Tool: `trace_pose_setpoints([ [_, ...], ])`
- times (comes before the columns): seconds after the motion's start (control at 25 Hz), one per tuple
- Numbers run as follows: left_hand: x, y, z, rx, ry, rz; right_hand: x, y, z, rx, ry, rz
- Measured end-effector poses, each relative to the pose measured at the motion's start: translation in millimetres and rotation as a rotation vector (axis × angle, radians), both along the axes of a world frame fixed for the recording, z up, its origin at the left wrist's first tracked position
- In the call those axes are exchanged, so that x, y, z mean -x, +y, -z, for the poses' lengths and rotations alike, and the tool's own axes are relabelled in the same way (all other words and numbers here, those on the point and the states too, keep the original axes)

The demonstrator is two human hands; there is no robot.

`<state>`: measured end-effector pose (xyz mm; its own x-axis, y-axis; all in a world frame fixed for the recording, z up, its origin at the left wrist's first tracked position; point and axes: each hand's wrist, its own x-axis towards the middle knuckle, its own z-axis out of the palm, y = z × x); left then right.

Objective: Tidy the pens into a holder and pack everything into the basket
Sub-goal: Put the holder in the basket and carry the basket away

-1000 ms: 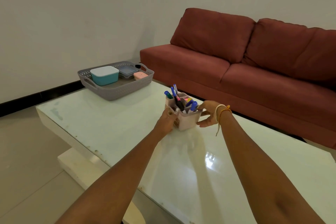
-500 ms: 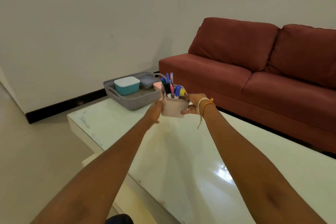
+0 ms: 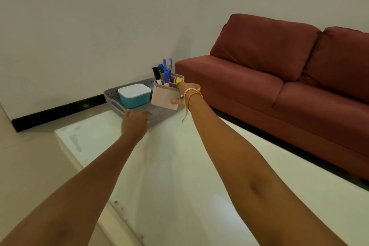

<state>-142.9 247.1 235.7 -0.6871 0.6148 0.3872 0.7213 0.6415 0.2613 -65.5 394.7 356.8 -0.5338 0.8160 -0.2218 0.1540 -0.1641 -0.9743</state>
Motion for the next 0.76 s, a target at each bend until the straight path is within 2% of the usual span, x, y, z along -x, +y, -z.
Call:
trace_pose_setpoints([
  [0.2,-47,6,9,-0.129,0.016,0.145,2,-2,15,0.018,0.016,0.073],
  [0.4,-119,-2,16,-0.212,0.096,0.207,-39,-24,21,0.031,0.002,0.156],
  [0.76,-193,-36,12,-0.163,0.118,0.319,-125,-66,39,0.009,-0.14,0.173],
])
